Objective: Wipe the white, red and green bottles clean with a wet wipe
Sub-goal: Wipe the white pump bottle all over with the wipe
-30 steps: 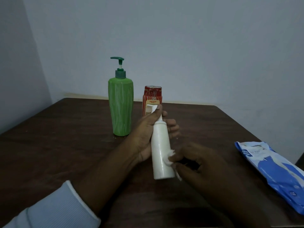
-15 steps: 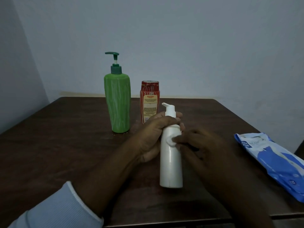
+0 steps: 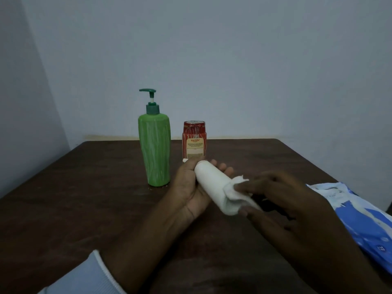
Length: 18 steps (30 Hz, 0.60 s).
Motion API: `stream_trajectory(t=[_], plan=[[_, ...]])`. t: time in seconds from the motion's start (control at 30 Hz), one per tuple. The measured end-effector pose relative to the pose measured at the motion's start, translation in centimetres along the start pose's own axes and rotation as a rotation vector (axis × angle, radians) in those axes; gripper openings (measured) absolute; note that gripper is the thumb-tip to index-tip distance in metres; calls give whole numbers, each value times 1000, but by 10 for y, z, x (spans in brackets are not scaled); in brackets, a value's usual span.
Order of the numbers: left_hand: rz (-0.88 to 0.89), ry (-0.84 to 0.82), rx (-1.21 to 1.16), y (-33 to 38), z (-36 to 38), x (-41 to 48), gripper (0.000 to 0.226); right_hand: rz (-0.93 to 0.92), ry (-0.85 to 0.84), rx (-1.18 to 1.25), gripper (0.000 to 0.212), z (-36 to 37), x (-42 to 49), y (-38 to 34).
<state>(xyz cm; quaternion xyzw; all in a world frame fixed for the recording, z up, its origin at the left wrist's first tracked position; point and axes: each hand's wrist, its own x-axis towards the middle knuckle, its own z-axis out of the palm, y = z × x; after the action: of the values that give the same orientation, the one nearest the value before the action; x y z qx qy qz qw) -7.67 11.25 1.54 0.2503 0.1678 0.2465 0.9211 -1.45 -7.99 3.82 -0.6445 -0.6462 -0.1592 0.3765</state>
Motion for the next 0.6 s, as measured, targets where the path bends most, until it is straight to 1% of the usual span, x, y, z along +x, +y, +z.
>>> stream_trajectory(t=[0.1, 0.17, 0.2, 0.27, 0.33, 0.4, 0.43, 0.53, 0.6], plan=[[-11, -50, -146, -3, 5, -2, 38, 0, 171, -53, 28, 6, 3, 4], [18, -82, -178, -5, 8, -4, 54, 17, 257, -69, 30, 8, 4, 8], [20, -102, -163, -6, 9, -5, 56, 28, 298, -64, 30, 9, 5, 10], [1, -168, -99, -8, 10, -9, 47, 56, 367, -41, 29, 11, 6, 11], [-24, -228, -39, -10, 9, -10, 42, 90, 419, -44, 29, 15, 6, 11], [-45, -254, -32, -12, 8, -12, 52, 111, 470, -8, 28, 19, 6, 10], [-58, -259, -40, -13, 8, -12, 57, 114, 492, 12, 28, 22, 6, 10], [-72, -253, -59, -16, 10, -14, 51, 106, 533, 36, 26, 27, 7, 15], [-100, -234, -84, -18, 10, -11, 57, 118, 536, 77, 24, 29, 6, 18]])
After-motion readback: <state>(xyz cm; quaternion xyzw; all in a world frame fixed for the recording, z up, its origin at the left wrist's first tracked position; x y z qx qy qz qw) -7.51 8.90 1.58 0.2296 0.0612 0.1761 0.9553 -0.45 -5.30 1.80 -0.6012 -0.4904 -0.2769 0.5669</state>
